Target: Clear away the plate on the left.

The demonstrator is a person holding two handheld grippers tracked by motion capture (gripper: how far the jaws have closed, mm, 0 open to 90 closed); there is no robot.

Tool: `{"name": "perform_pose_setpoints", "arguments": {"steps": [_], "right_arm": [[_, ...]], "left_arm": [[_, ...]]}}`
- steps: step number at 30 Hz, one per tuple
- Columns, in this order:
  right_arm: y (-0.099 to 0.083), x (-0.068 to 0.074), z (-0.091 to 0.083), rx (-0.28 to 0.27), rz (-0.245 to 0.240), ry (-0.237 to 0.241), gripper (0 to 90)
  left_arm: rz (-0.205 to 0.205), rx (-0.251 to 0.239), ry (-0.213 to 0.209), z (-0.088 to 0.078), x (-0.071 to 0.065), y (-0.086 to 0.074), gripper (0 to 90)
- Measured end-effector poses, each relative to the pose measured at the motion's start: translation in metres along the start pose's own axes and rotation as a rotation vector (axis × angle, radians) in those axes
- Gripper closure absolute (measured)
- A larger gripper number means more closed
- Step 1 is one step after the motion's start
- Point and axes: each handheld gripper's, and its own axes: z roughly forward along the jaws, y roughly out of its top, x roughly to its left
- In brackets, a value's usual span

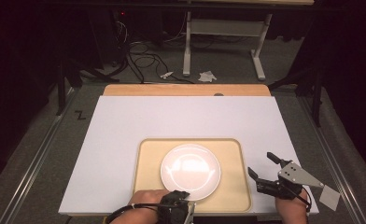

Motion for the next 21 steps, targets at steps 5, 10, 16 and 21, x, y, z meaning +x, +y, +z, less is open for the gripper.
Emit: {"name": "perform_pose_setpoints", "arguments": {"steps": [5,10,16,21], "right_arm": [[0.0002,-0.0002,-0.0002,-0.002,-0.005,0.0,16.1],[0.0003,-0.0002,0.0,-0.001,-0.006,0.0,16.1],[0.0002,-0.0002,0.0,-0.001,-0.005,0.0,16.1],[0.0004,0.0,0.0003,-0.004,-0.005,0.003,16.1]], "left_arm": [[-0.005,0.003,0.003,0.0002,0.0004,0.0001,71.5],[-0.009,-0.005,0.003,-0.0001,0.0007,-0.0001,69.0],[-0.01,-0.013,-0.003,-0.0025,0.0026,-0.0002,66.0],[-0.004,-0.023,-0.009,-0.0079,0.0034,0.0024,63.7]]}}
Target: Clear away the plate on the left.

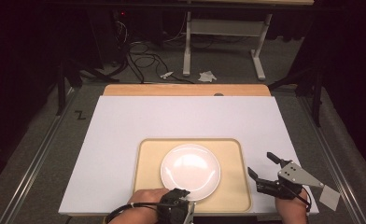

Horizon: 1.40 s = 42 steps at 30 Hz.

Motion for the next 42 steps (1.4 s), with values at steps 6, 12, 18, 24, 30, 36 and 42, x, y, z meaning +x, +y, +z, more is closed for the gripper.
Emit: {"name": "perform_pose_setpoints", "arguments": {"steps": [6,12,18,24,30,36,42], "right_arm": [[0.0,0.0,0.0,-0.001,0.001,-0.001,16.1],[0.0,0.0,-0.001,0.0,-0.005,-0.003,16.1],[0.0,0.0,-0.001,0.001,-0.001,-0.002,16.1],[0.0,0.0,-0.001,-0.001,-0.004,-0.001,16.1],[0.0,0.0,0.0,-0.001,-0.002,0.001,16.1],[0.0,0.0,0.0,0.0,-0.002,0.001,16.1],[0.0,0.0,0.0,0.0,-0.001,0.001,16.1]], "left_arm": [[-0.01,-0.002,0.006,-0.004,0.002,0.0,62.5],[-0.011,-0.015,0.014,-0.01,0.003,-0.001,60.8],[-0.05,-0.033,0.029,-0.019,0.01,-0.007,57.7],[-0.158,-0.046,0.074,-0.028,0.028,-0.029,48.8],[-0.311,-0.106,0.115,-0.038,0.043,-0.05,40.4],[-0.497,-0.18,0.156,-0.049,0.058,-0.083,28.1],[-0.724,-0.27,0.211,-0.058,0.073,-0.116,15.5]]}}
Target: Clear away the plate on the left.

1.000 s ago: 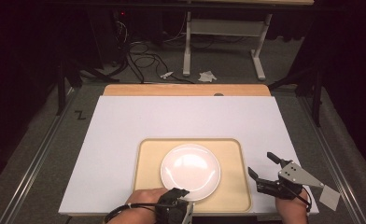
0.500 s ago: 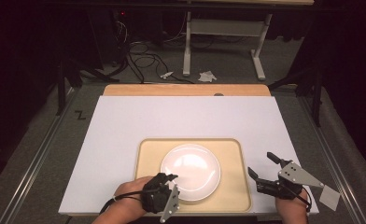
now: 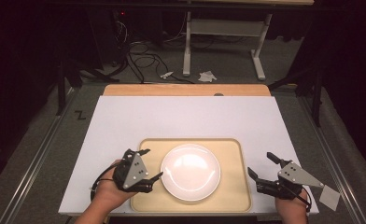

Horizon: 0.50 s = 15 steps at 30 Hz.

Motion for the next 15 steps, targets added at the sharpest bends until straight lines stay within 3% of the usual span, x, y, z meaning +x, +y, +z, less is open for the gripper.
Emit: {"name": "perform_pose_setpoints", "arguments": {"steps": [1,2,3,5,7,8,9,10,11,12,13,15], "right_arm": [[0.0,0.0,0.0,0.003,-0.001,-0.002,16.1],[0.0,0.0,0.0,0.003,-0.001,-0.002,16.1],[0.0,0.0,-0.001,0.002,0.001,-0.002,16.1],[0.0,0.0,-0.001,0.002,0.001,-0.003,16.1],[0.0,0.0,-0.001,0.001,0.004,-0.002,16.1],[0.0,0.0,-0.002,0.002,0.012,-0.006,16.1],[0.0,0.0,-0.002,-0.001,0.014,-0.004,16.1],[0.0,0.0,-0.002,-0.002,0.014,-0.005,16.1],[0.0,-0.001,-0.002,-0.006,0.01,-0.002,16.1],[0.0,-0.001,-0.002,-0.004,0.013,-0.002,16.1],[0.0,0.0,-0.002,-0.002,0.018,-0.001,16.1],[0.0,0.0,-0.002,-0.002,0.013,0.0,16.1]], "left_arm": [[-0.07,-0.04,-0.006,-0.004,0.01,-0.005,14.5],[-0.07,-0.04,-0.006,-0.004,0.01,-0.005,12.8],[-0.131,-0.057,0.043,-0.011,0.021,-0.01,10.9],[-0.171,-0.072,0.069,-0.017,0.03,-0.016,7.7],[-0.123,-0.111,0.064,-0.022,0.04,-0.021,5.8],[-0.191,-0.077,0.105,-0.028,0.039,-0.026,4.4],[-0.607,-0.447,0.153,-0.007,0.019,-0.015,2.7],[-0.607,-0.447,0.153,-0.007,0.019,-0.015,1.1],[-0.695,-0.523,0.183,-0.011,0.025,-0.017,0.4],[-0.695,-0.523,0.183,-0.011,0.025,-0.017,0.3],[-0.733,-0.561,0.21,-0.018,0.032,-0.019,0.3],[-0.744,-0.566,0.222,-0.019,0.034,-0.021,0.3]]}}
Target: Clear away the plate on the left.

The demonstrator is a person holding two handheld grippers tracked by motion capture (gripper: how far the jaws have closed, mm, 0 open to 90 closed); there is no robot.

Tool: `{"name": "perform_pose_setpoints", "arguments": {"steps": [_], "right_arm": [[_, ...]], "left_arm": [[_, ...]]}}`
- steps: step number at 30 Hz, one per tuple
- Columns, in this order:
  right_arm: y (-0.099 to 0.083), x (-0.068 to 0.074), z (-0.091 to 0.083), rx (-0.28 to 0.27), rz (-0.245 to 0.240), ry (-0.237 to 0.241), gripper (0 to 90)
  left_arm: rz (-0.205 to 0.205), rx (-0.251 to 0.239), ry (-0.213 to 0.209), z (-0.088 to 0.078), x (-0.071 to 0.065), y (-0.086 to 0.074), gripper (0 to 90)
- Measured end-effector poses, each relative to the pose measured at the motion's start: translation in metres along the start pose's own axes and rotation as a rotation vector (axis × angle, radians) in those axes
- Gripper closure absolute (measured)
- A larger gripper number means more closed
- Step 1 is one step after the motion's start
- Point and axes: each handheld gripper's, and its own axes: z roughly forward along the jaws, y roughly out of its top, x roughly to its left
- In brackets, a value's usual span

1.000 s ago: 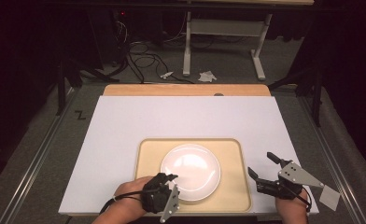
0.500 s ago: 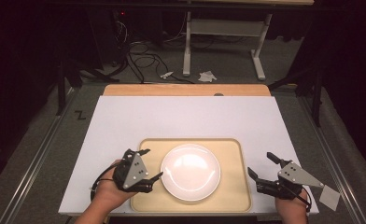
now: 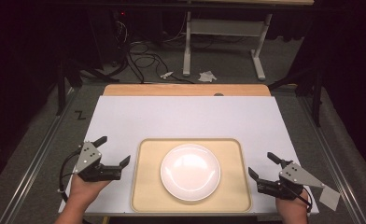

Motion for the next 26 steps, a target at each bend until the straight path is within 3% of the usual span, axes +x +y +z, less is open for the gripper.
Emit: {"name": "perform_pose_setpoints", "arguments": {"steps": [12,26], "right_arm": [[-0.001,0.001,0.002,0.008,-0.007,0.005,16.1],[-0.001,0.0,0.003,0.012,-0.008,0.01,16.1]], "left_arm": [[0.032,0.052,-0.019,0.003,0.001,-0.011,0.3],[0.051,0.06,-0.025,0.004,-0.001,-0.015,0.4]]}}
